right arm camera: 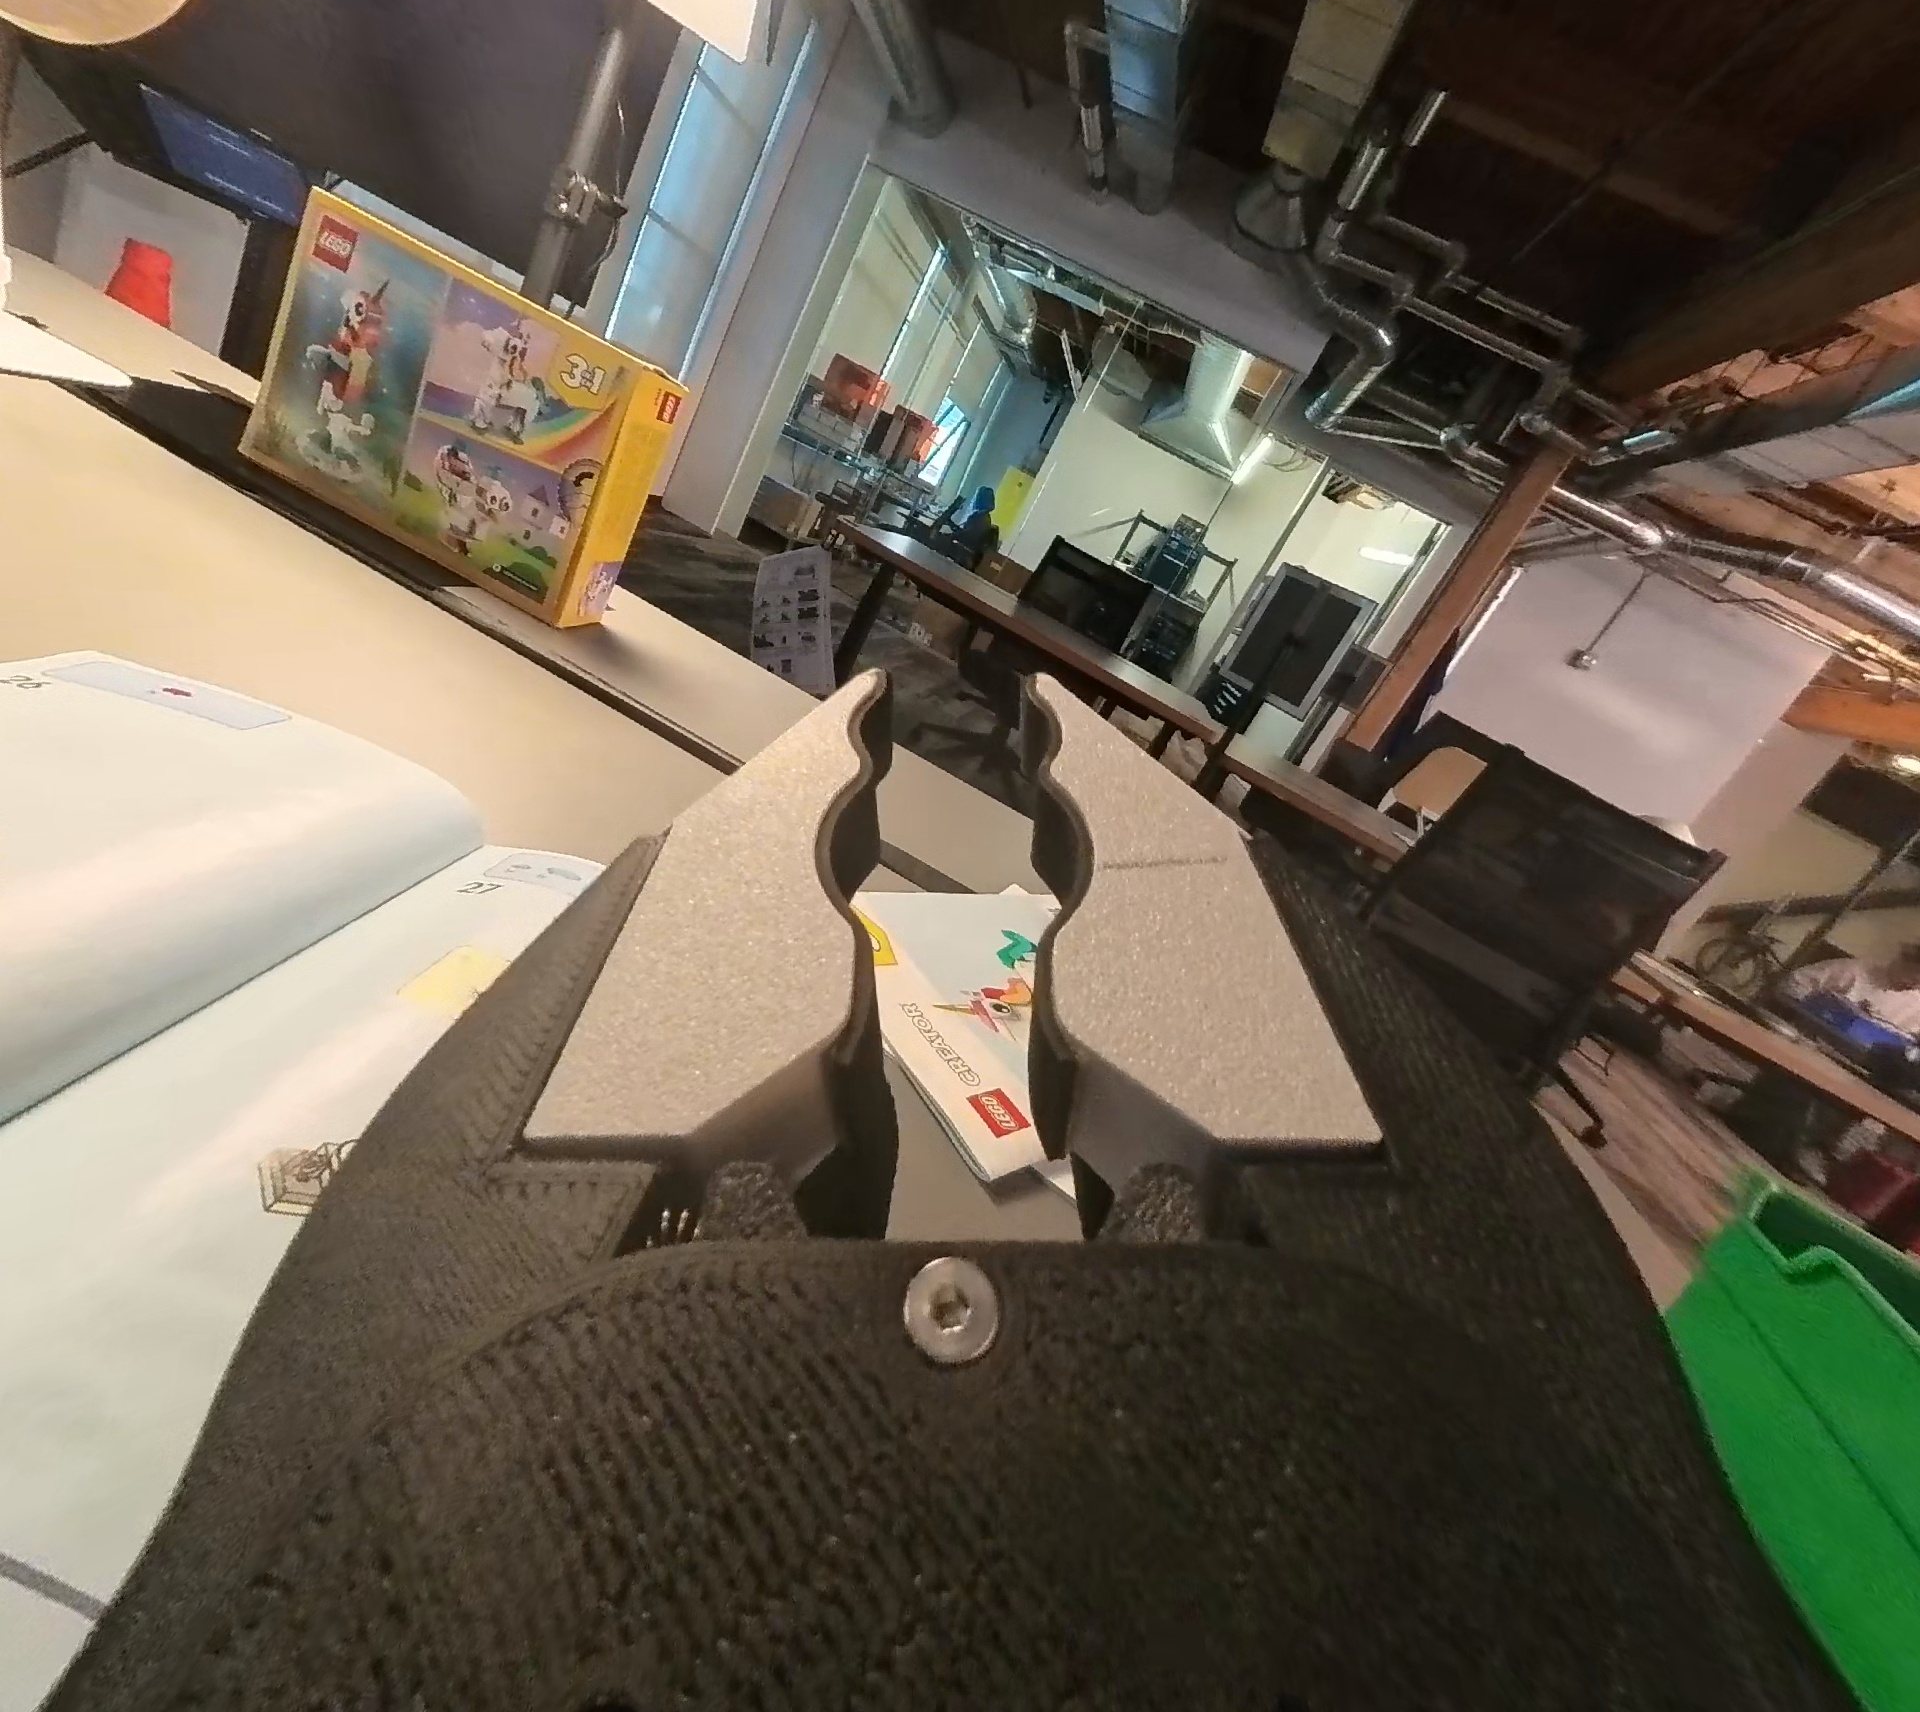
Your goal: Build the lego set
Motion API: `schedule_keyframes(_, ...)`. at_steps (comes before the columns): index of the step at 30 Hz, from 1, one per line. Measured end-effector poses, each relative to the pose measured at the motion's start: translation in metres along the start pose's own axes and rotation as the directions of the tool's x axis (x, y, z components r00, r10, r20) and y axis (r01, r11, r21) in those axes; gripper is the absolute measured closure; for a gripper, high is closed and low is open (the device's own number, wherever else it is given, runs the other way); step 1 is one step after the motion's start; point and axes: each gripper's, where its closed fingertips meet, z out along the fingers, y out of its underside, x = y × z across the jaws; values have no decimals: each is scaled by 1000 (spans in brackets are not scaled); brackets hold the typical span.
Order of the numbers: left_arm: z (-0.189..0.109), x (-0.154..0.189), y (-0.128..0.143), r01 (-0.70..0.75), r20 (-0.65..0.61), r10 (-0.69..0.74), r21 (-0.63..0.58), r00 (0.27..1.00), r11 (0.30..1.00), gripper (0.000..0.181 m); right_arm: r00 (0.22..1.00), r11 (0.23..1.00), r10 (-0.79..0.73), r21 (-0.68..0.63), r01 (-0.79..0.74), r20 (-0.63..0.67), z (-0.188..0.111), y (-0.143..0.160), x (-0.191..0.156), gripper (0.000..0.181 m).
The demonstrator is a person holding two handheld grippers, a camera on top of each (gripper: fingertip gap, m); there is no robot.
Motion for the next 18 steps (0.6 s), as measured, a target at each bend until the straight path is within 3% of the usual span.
schedule_keyframes(18,0,0,2,7,-4,-7,-8,1000,1000,146,996,999,49,-17,-50,-70,0,4,15,154)
